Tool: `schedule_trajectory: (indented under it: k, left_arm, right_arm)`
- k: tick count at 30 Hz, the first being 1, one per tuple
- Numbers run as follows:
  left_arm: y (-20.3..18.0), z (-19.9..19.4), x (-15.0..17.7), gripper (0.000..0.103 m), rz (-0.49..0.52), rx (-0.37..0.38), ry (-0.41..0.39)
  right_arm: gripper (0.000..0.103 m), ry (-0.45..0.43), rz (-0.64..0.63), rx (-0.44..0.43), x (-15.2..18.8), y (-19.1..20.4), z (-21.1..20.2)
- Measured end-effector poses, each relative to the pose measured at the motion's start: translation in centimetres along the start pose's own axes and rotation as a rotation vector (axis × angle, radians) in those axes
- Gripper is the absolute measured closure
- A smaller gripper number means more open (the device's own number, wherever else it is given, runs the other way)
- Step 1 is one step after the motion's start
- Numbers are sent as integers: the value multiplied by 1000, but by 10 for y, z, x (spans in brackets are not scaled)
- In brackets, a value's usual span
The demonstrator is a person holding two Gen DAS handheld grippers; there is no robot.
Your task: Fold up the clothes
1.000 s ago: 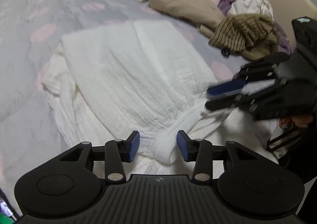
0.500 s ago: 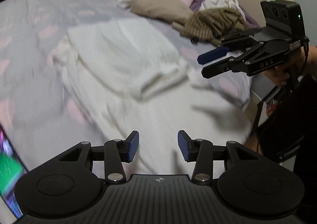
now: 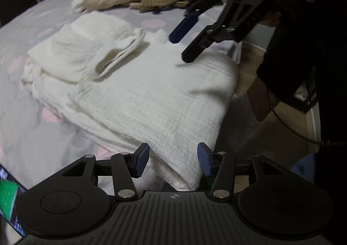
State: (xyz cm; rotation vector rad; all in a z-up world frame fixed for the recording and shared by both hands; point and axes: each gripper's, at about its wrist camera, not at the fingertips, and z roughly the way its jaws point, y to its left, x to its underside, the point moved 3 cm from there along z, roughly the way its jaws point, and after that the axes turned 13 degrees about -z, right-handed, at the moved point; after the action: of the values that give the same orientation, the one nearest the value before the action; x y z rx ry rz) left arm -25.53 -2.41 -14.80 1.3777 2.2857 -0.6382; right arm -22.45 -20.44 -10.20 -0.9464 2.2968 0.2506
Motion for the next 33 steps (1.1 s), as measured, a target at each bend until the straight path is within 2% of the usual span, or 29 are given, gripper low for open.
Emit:
schedule_trajectory:
  k: [11,15,20,22,26,29,33]
  left_arm:
    - [-21,3,22,54,201,4,38]
    - [-28,6,32,54,283,-10,63]
    - [-38,8,49,50,445,-48,80]
    - [-42,12,56,50,502,-69,92]
    - [-47,18,65,48,601,-167,63]
    - [-47,24,67,46,623,-251,36]
    - [-52,31,76,46,704,-310,22]
  right_arm:
    - [44,50,-172,-31,15,33,1]
    - [39,65,-325,-30,24,54,-2]
    - [29,84,-513,-17,38,79,-5]
    - [29,87,-569,14,43,84,-4]
    - [28,106,-666,107,56,92,1]
    - [28,125,-728,154,66,98,4]
    - [26,148,-869,202,84,109,7]
